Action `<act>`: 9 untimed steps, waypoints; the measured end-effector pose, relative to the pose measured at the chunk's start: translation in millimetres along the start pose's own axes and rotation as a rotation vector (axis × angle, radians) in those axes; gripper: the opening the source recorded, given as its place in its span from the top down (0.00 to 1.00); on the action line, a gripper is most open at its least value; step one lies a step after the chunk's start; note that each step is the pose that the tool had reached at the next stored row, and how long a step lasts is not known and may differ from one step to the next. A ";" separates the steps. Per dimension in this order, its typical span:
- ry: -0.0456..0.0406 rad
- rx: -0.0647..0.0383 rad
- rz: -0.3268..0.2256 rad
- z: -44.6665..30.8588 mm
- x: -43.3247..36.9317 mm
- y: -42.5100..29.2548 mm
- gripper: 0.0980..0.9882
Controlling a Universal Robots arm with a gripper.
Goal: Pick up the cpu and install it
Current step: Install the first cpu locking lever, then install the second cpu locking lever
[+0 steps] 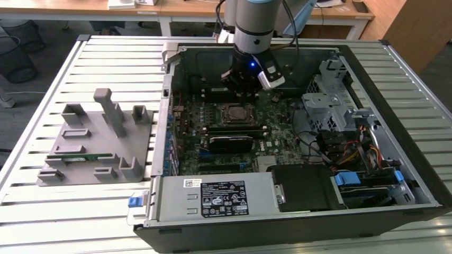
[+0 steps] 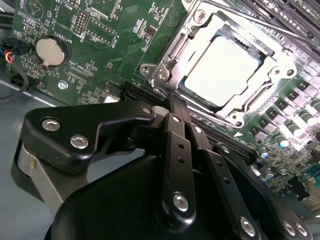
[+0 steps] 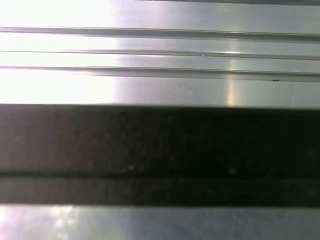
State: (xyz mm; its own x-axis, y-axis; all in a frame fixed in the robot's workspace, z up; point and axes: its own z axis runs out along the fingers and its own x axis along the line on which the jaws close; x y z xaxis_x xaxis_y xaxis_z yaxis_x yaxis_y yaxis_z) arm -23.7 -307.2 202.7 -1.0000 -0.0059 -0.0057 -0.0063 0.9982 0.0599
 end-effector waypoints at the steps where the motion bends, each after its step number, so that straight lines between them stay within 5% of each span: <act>1: 0.0000 0.000 0.000 0.0 0.0 -0.6 0.99; 9: -0.0001 0.000 0.000 -0.2 0.0 -3.8 0.99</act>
State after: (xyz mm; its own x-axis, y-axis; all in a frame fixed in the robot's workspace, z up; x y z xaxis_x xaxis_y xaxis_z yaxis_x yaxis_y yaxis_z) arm -23.7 -311.0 202.7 -1.0000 -0.0059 -0.0058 -0.0062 0.9982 0.0600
